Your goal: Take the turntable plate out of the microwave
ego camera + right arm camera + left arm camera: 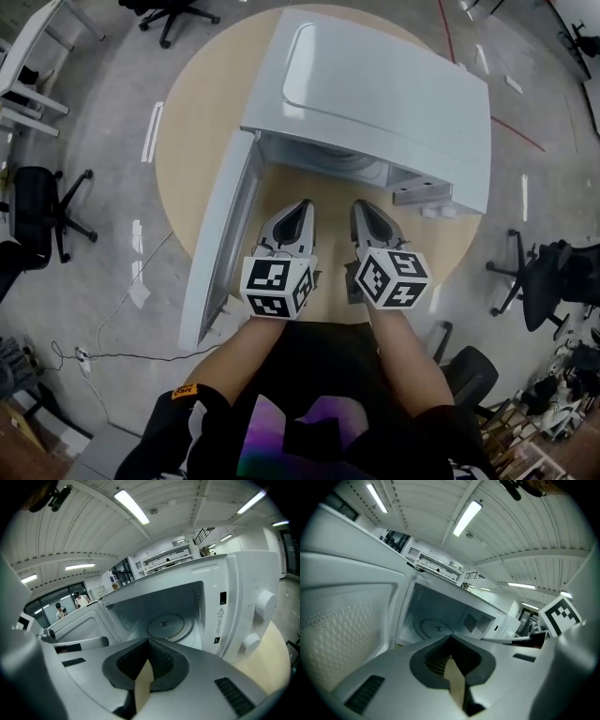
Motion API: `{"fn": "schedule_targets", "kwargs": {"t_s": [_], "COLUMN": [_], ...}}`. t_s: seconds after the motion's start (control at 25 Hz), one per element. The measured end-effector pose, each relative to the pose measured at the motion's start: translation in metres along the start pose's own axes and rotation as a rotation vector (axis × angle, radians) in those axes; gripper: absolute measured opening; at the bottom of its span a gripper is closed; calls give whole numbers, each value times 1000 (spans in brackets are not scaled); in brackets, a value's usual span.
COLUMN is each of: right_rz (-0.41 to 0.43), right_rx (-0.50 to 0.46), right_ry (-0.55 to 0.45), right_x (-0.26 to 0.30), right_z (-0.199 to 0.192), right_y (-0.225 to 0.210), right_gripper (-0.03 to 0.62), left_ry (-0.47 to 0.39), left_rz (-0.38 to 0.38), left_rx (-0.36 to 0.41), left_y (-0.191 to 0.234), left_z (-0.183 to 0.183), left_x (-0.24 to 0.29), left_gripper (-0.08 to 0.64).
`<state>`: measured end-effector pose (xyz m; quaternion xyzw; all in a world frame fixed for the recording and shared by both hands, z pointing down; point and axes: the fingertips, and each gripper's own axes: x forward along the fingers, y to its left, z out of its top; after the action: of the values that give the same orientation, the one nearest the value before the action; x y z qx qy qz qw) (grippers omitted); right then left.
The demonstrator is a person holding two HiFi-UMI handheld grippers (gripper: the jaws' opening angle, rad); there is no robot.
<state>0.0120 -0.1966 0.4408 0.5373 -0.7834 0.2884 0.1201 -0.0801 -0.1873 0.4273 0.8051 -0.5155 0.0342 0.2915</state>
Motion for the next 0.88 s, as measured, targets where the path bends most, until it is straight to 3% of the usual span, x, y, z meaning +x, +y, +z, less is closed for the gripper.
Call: {"fn": "schedule_targets", "kwargs": {"t_s": [0.32,0.88], "right_rz": [22,36], "right_rx": [54,81], "right_ry": [8,43], "right_x": [24,58], "right_z": [-3,-10], "right_y": [-22,-45], "right_gripper": [15,15], "left_ry": [88,130], "left_rz": [29,48], "left_rx": [-75,-262], "left_y": [10,36], "left_z": [-25,-40], "left_x": [35,83], "left_gripper": [48,49]}}
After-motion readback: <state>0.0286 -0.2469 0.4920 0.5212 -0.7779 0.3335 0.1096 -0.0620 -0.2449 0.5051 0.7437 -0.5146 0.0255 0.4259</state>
